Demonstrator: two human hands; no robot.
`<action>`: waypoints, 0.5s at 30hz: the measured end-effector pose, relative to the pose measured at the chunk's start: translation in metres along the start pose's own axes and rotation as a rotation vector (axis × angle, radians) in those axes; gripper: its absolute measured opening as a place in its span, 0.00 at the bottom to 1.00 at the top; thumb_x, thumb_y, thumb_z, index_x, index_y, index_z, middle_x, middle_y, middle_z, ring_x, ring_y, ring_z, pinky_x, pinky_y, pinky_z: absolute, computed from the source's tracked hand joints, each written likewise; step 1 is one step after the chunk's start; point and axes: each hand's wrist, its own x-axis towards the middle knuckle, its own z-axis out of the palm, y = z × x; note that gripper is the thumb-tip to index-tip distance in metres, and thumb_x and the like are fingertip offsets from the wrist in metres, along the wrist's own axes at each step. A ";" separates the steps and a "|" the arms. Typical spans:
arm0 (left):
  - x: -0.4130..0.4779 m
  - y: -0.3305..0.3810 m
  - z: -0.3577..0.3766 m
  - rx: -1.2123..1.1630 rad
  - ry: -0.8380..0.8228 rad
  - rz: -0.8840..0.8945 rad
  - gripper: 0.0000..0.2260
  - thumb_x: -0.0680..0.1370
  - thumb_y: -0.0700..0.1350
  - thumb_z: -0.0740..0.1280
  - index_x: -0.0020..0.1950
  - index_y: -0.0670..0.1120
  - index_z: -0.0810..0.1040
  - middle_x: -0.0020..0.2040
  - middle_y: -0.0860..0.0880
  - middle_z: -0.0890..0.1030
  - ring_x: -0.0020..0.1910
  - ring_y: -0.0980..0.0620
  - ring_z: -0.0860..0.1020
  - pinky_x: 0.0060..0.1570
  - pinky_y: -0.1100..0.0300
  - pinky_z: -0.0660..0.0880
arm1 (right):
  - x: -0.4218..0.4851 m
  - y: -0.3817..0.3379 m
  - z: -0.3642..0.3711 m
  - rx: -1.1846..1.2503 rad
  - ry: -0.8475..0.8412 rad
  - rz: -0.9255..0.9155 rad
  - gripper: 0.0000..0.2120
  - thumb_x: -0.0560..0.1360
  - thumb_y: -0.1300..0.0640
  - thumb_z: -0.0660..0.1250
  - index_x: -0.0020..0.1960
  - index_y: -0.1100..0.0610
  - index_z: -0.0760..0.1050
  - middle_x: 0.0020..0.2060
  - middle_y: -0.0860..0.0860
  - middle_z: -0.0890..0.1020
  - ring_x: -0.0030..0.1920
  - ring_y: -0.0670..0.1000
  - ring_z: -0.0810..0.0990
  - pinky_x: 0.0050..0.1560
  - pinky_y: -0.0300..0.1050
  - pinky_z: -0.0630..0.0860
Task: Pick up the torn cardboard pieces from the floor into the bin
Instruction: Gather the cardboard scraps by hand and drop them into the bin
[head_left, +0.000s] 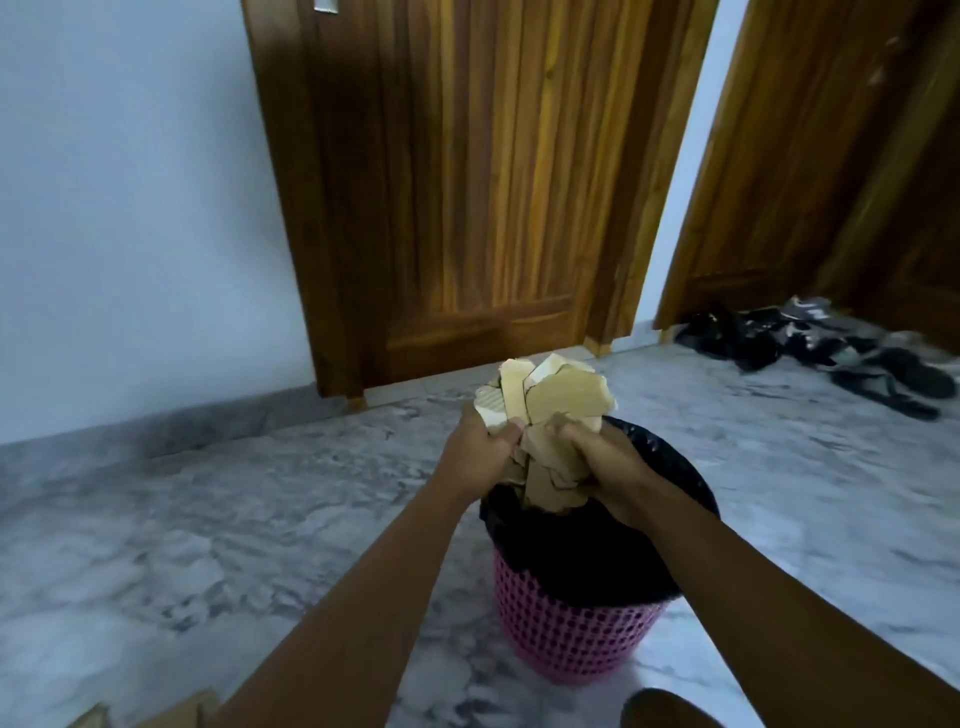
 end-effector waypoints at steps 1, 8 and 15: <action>0.009 0.002 0.013 -0.005 -0.012 -0.031 0.28 0.77 0.55 0.67 0.74 0.49 0.61 0.63 0.46 0.76 0.60 0.44 0.77 0.60 0.45 0.76 | 0.006 0.005 -0.015 -0.030 0.024 0.012 0.22 0.69 0.46 0.74 0.62 0.48 0.79 0.54 0.51 0.85 0.53 0.56 0.83 0.45 0.52 0.83; 0.038 -0.019 0.058 0.090 -0.239 -0.167 0.33 0.74 0.68 0.62 0.75 0.61 0.58 0.69 0.50 0.72 0.62 0.45 0.76 0.57 0.48 0.77 | 0.013 0.027 -0.070 -0.478 0.169 -0.170 0.26 0.75 0.48 0.70 0.70 0.48 0.67 0.58 0.46 0.79 0.55 0.51 0.79 0.55 0.55 0.80; 0.031 -0.019 0.026 0.211 -0.192 -0.099 0.26 0.81 0.61 0.59 0.75 0.50 0.66 0.70 0.49 0.73 0.62 0.46 0.76 0.64 0.47 0.73 | 0.025 0.016 -0.059 -0.760 0.249 -0.071 0.30 0.75 0.38 0.68 0.70 0.52 0.66 0.62 0.53 0.76 0.57 0.55 0.77 0.55 0.53 0.77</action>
